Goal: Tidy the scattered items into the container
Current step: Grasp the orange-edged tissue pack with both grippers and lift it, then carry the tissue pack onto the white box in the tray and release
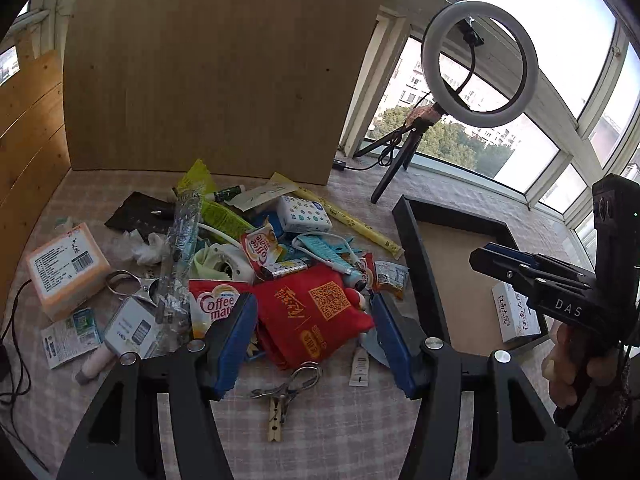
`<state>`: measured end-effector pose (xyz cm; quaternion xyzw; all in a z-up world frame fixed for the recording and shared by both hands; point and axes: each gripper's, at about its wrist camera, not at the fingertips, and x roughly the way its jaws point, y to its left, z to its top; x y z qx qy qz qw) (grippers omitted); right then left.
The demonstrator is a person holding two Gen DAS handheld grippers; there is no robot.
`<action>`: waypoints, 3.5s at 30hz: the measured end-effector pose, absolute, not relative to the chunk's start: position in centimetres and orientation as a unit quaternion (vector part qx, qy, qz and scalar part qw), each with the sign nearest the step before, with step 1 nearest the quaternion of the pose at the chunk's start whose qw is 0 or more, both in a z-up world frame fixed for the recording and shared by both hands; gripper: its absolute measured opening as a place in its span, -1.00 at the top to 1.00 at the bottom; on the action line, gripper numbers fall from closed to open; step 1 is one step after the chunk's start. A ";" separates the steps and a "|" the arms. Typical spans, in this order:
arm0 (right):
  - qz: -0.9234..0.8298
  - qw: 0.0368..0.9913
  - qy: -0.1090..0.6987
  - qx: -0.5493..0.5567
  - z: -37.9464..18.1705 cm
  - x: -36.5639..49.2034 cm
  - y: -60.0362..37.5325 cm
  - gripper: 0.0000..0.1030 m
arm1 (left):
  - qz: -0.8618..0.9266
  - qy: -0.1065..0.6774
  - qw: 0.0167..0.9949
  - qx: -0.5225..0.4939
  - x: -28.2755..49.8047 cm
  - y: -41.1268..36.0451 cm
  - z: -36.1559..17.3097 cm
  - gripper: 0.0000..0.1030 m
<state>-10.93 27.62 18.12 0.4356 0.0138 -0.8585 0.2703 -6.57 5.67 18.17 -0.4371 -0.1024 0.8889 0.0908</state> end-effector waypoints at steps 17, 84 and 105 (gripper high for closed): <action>-0.749 0.445 0.133 0.472 12.3 -14.2 -4.0 0.21 | 0.870 -0.230 -0.109 -0.422 -5.0 -16.0 11.3 -0.10; -0.864 0.158 -0.137 0.457 17.2 -9.8 53.3 0.11 | 0.841 -0.039 0.318 -0.436 -6.3 35.8 16.5 -0.06; -0.885 0.073 -0.149 0.435 16.2 -8.8 62.6 -0.17 | 0.822 -0.001 0.303 -0.482 -6.8 39.6 14.1 -0.30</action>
